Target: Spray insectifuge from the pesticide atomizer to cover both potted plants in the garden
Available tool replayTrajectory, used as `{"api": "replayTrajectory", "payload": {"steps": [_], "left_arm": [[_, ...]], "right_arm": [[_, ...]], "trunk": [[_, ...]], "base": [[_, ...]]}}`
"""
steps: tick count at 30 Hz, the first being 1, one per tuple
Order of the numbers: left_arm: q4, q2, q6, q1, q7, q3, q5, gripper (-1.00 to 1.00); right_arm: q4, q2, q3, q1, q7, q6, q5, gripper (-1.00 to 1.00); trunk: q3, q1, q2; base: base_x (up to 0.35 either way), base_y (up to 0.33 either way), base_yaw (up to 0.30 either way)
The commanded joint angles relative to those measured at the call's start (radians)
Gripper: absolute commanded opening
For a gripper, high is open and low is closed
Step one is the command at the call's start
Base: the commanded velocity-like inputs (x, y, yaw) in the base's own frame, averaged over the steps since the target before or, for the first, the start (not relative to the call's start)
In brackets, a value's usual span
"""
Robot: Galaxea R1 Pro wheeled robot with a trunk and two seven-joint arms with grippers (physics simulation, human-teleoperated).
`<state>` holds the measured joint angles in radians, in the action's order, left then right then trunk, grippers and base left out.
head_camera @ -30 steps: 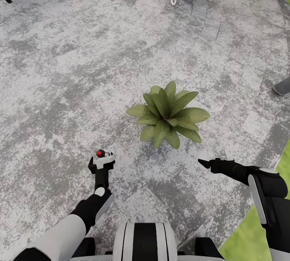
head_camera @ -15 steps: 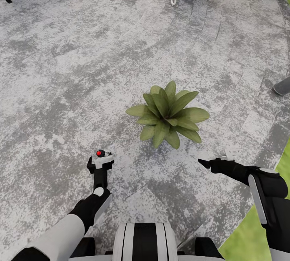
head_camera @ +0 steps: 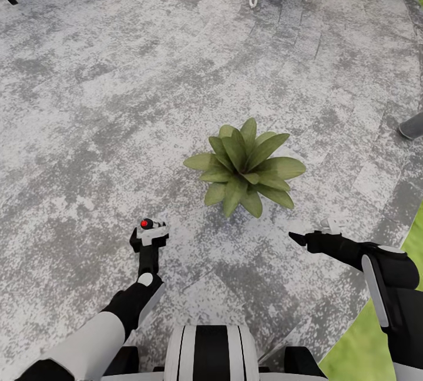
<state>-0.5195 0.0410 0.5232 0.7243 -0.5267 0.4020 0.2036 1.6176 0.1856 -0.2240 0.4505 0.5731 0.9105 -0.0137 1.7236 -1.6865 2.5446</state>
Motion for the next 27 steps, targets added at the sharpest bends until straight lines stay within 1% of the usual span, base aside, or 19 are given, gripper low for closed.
{"api": "replayTrajectory", "payload": {"steps": [1, 5, 11, 27], "left_arm": [[0.002, -0.002, 0.004, 0.002, -0.004, 0.008, 0.009, 1.0], [0.005, -0.003, 0.004, 0.003, -0.001, 0.003, 0.021, 1.0], [0.006, -0.007, 0.005, 0.003, 0.0, 0.001, 0.026, 1.0], [0.006, -0.008, 0.005, 0.013, 0.003, -0.002, 0.028, 1.0]], "right_arm": [[0.001, 0.0, -0.001, 0.0, 0.005, 0.005, -0.002, 1.0], [0.001, 0.0, 0.0, 0.0, 0.005, 0.005, -0.002, 1.0], [0.001, 0.0, 0.001, 0.0, 0.004, 0.005, -0.003, 1.0], [0.001, 0.0, 0.001, -0.001, 0.004, 0.006, -0.003, 1.0]], "trunk": [[0.0, 0.0, 0.0], [0.0, 0.0, 0.0], [0.0, 0.0, 0.0], [0.0, 0.0, 0.0]], "base": [[0.0, 0.0, 0.0], [0.0, 0.0, 0.0], [0.0, 0.0, 0.0], [0.0, 0.0, 0.0]]}}
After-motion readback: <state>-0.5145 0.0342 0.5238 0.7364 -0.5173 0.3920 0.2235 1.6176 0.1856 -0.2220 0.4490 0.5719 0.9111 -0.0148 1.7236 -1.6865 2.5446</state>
